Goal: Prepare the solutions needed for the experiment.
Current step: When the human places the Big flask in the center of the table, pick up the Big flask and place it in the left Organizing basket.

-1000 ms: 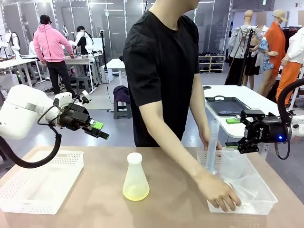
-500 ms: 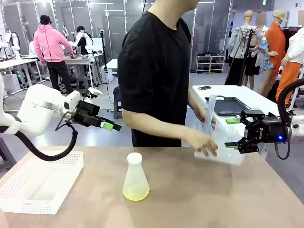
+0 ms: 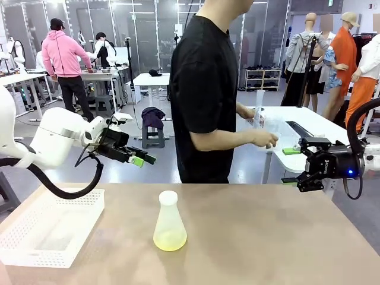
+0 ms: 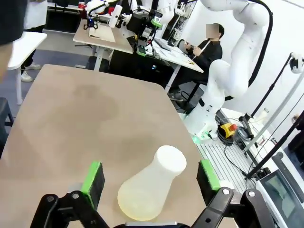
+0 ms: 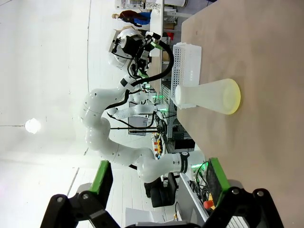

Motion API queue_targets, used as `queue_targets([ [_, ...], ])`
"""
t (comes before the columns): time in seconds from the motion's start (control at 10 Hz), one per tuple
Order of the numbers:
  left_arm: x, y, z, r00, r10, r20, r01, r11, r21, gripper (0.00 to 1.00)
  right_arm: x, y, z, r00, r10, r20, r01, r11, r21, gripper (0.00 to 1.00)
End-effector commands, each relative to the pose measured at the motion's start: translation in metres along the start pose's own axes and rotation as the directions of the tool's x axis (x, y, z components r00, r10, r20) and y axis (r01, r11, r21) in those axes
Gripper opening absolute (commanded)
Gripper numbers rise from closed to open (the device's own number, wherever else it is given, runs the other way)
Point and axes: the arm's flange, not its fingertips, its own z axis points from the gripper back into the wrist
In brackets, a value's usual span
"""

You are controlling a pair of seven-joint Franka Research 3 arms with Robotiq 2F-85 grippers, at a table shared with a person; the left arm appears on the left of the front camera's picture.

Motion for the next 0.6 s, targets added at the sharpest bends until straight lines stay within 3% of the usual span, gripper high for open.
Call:
queue_targets([
  [0.0, 0.001, -0.008, -0.003, 1.0, 0.018, 0.004, -0.018, 1.0, 0.013, 1.0, 0.0, 0.001, 0.001, 1.0, 0.01, -0.001, -0.01, 1.0, 0.003, 1.0],
  [0.2, 0.001, -0.001, 0.001, 1.0, 0.005, 0.0, -0.005, 1.0, 0.002, 1.0, 0.0, 0.001, 0.001, 1.0, 0.01, -0.001, -0.01, 1.0, 0.003, 1.0],
  [0.3, 0.004, 0.018, -0.003, 0.993, -0.119, 0.003, 0.119, 0.993, -0.024, 1.0, 0.0, 0.001, 0.001, 1.0, 0.01, -0.001, -0.01, 1.0, 0.003, 1.0],
  [0.5, 0.001, 0.046, -0.012, 0.928, -0.367, -0.059, 0.357, 0.924, -0.135, 1.0, 0.0, 0.001, 0.001, 1.0, 0.01, -0.001, -0.01, 1.0, 0.003, 1.0],
])
